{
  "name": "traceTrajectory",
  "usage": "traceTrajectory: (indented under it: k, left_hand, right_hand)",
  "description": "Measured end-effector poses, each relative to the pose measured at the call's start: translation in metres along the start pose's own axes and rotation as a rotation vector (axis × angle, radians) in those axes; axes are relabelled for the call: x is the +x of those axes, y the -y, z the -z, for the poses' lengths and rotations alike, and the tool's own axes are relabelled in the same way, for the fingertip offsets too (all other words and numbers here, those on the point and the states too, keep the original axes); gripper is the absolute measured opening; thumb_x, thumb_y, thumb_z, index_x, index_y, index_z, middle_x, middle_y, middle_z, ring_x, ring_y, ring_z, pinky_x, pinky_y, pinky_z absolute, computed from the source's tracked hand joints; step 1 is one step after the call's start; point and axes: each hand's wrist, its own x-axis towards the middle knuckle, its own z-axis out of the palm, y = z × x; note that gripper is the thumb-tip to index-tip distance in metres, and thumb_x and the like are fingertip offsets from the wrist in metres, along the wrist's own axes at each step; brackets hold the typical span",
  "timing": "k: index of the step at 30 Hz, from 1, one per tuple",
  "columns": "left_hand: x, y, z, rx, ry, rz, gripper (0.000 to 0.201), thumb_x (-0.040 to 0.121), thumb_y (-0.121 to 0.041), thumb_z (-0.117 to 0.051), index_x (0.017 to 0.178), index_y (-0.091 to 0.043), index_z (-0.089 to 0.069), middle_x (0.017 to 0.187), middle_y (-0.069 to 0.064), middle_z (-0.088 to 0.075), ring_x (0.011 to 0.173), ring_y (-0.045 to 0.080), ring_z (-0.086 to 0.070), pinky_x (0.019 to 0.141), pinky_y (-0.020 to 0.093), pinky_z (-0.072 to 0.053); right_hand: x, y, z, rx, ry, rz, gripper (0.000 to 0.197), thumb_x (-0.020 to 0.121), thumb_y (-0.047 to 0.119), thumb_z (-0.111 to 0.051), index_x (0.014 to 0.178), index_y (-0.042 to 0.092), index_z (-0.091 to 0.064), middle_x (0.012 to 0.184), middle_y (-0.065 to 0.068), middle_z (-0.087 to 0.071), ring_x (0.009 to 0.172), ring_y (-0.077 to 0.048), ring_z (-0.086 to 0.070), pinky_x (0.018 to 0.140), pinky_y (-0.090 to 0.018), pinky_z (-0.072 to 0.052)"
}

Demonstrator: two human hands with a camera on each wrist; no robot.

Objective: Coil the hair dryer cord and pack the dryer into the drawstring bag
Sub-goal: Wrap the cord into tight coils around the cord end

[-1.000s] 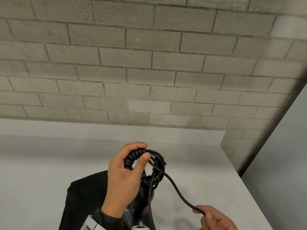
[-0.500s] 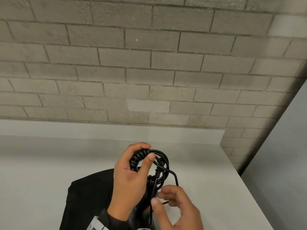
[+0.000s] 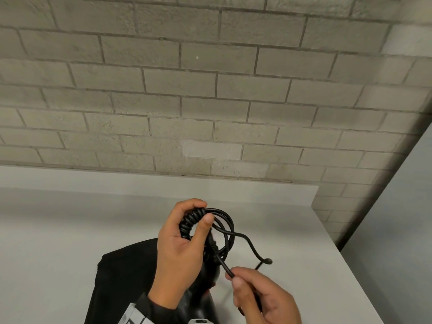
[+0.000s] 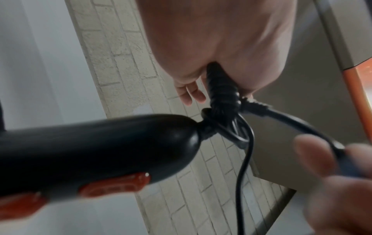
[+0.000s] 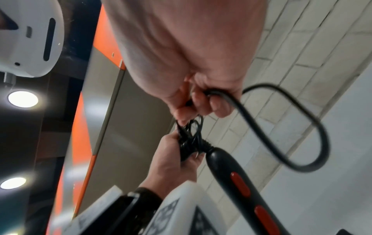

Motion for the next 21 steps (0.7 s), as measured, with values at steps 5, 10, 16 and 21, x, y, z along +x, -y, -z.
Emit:
traceTrajectory:
  k: [5,10,16,21]
  left_hand:
    - [-0.001,0.001,0.002,0.03,0.026,-0.004,0.016,0.089,-0.033,-0.063,0.103,-0.026,-0.065,0.09,-0.007,-0.065,0.076,0.005,-0.061,0.072,0.014,-0.049]
    - [0.004,0.001,0.009,0.026,0.005,0.016,0.019,0.088,-0.035,-0.064,0.103,-0.025,-0.065,0.097,-0.008,-0.067,0.091,0.007,-0.064,0.08,0.009,-0.047]
    - [-0.002,-0.001,0.003,-0.032,0.073,0.04,0.027,0.079,-0.016,-0.07,0.106,-0.016,-0.063,0.098,-0.007,-0.068,0.094,0.007,-0.066,0.081,0.011,-0.048]
    - [-0.004,-0.003,-0.002,-0.037,0.091,0.048,0.027,0.08,-0.018,-0.068,0.105,-0.016,-0.063,0.097,-0.009,-0.068,0.093,0.004,-0.066,0.082,0.01,-0.048]
  right_hand:
    - [0.002,-0.01,0.027,-0.097,-0.029,0.202,0.026,0.075,0.06,-0.062,0.082,0.038,-0.074,0.066,0.008,-0.069,0.053,-0.009,-0.059,0.057,-0.015,-0.047]
    - [0.0,-0.034,0.076,-0.398,-0.11,0.256,0.031,0.072,0.044,-0.062,0.049,0.024,-0.058,0.047,0.005,-0.045,0.053,-0.002,-0.047,0.064,-0.003,-0.032]
    - [0.002,-0.079,0.107,-0.744,0.028,0.082,0.04,0.074,0.064,-0.058,0.048,0.033,-0.058,0.047,0.021,-0.053,0.059,0.01,-0.051,0.065,-0.004,-0.038]
    - [0.009,-0.053,0.088,-0.629,-0.031,0.309,0.015,0.067,0.032,-0.074,0.059,0.033,-0.061,0.061,0.022,-0.06,0.06,0.007,-0.058,0.062,-0.001,-0.041]
